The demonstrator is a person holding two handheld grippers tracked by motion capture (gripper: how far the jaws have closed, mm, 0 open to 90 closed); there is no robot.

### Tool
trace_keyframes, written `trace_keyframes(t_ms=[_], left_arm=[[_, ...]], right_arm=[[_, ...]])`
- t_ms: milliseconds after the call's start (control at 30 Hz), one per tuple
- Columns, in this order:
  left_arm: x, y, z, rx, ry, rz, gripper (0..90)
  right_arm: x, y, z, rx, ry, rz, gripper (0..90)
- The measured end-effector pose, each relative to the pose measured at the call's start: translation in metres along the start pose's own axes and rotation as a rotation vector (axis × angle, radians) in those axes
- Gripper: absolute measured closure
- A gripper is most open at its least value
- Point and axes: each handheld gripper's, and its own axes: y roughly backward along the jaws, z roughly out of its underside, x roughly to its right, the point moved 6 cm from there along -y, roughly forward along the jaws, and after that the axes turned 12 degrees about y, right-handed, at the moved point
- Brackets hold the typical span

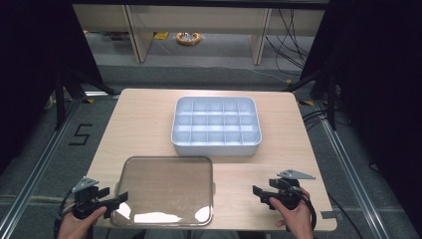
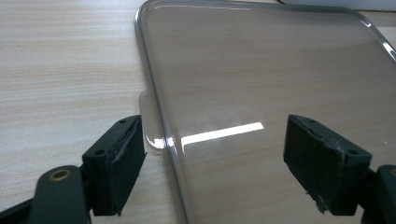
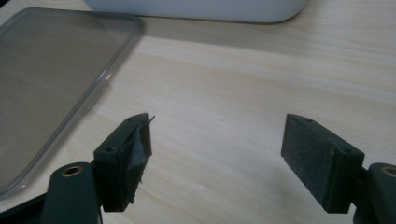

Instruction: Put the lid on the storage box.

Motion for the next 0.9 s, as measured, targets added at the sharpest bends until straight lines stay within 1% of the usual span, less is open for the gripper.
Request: trace_keyframes(t_ms=[33,67,100,133,167,200,233,267,300,333,367,400,467,500,533,567,600,633,667,700,733,767,800,833,867,900], left_arm=[[0.000,0.000,0.000,0.002,0.001,0.000,20.3],[0.000,0.000,0.000,0.001,0.001,0.000,20.3],[0.000,0.000,0.000,0.001,0.001,0.000,20.3],[0.000,-0.001,0.000,0.001,0.002,0.001,20.3],[0.000,0.000,0.000,-0.003,-0.001,0.003,20.3],[0.000,-0.001,0.000,0.002,0.005,0.001,20.3],[0.000,-0.001,0.000,0.002,0.005,0.001,20.3],[-0.001,-0.001,0.000,-0.001,0.006,0.000,20.3],[-0.002,0.000,0.000,-0.003,0.005,-0.002,20.4],[-0.002,0.000,0.000,-0.005,0.006,-0.002,20.3],[-0.002,0.000,0.000,-0.004,0.011,-0.004,20.3],[-0.002,-0.001,0.000,0.003,0.014,-0.004,20.3],[-0.002,0.000,0.000,0.000,0.011,-0.001,20.2],[-0.004,0.001,0.000,-0.016,0.000,-0.003,20.2],[-0.006,0.001,0.000,-0.030,-0.010,-0.009,20.2],[-0.006,0.001,0.000,-0.026,-0.007,-0.009,20.2],[-0.007,0.001,0.000,-0.026,-0.007,-0.012,20.2],[-0.007,0.001,0.000,-0.026,-0.007,-0.012,20.2],[-0.005,0.000,0.000,-0.013,0.017,-0.006,20.1],[-0.005,0.000,0.000,-0.013,0.017,-0.006,20.0],[-0.006,0.000,-0.001,-0.010,0.024,-0.007,19.9],[-0.006,0.000,-0.001,-0.008,0.024,-0.005,19.9],[-0.009,0.002,0.000,-0.030,0.006,-0.017,19.8],[-0.010,0.002,0.000,-0.032,0.005,-0.019,19.8],[-0.010,0.002,0.000,-0.037,0.005,-0.019,19.8],[-0.008,0.000,0.000,-0.014,0.031,-0.014,19.5]], right_arm=[[0.000,0.000,0.000,-0.004,0.002,-0.002,25.8],[-0.005,0.001,0.001,-0.016,-0.045,-0.013,26.0],[-0.006,0.000,0.001,-0.011,-0.034,-0.021,26.0],[-0.006,0.001,0.001,-0.021,-0.033,-0.020,26.0],[-0.008,-0.001,0.001,0.001,-0.047,-0.034,25.9],[-0.008,-0.002,0.001,-0.006,-0.050,-0.028,25.6],[-0.005,-0.003,0.000,-0.003,-0.007,-0.028,25.0],[-0.005,-0.003,0.000,-0.003,-0.007,-0.028,25.0],[-0.012,-0.003,0.000,-0.014,-0.038,-0.045,23.1],[-0.012,-0.003,0.000,-0.018,-0.028,-0.042,22.6],[-0.013,-0.004,0.000,-0.010,-0.033,-0.049,21.3],[-0.011,-0.005,0.000,-0.010,-0.002,-0.044,20.1],[-0.012,-0.005,0.000,-0.008,0.007,-0.050,20.1],[-0.015,-0.003,0.000,-0.020,-0.016,-0.069,19.9],[-0.019,-0.004,0.001,-0.040,-0.036,-0.077,18.4],[-0.017,-0.006,0.001,-0.025,0.005,-0.083,18.1],[-0.020,-0.006,0.002,-0.044,-0.038,-0.078,17.9],[-0.023,-0.008,0.001,-0.034,-0.044,-0.091,17.9],[-0.024,-0.007,0.001,-0.045,-0.034,-0.101,17.8],[-0.024,-0.007,0.001,-0.045,-0.034,-0.101,17.8],[-0.025,-0.009,0.000,-0.037,-0.006,-0.107,17.8],[-0.030,-0.009,0.000,-0.039,-0.027,-0.114,18.4],[-0.031,-0.009,-0.001,-0.045,-0.015,-0.113,19.8],[-0.033,-0.011,-0.002,-0.031,-0.013,-0.119,20.4],[-0.033,-0.011,-0.002,-0.042,0.002,-0.113,20.6],[-0.036,-0.012,-0.003,-0.048,0.000,-0.122,21.2]])
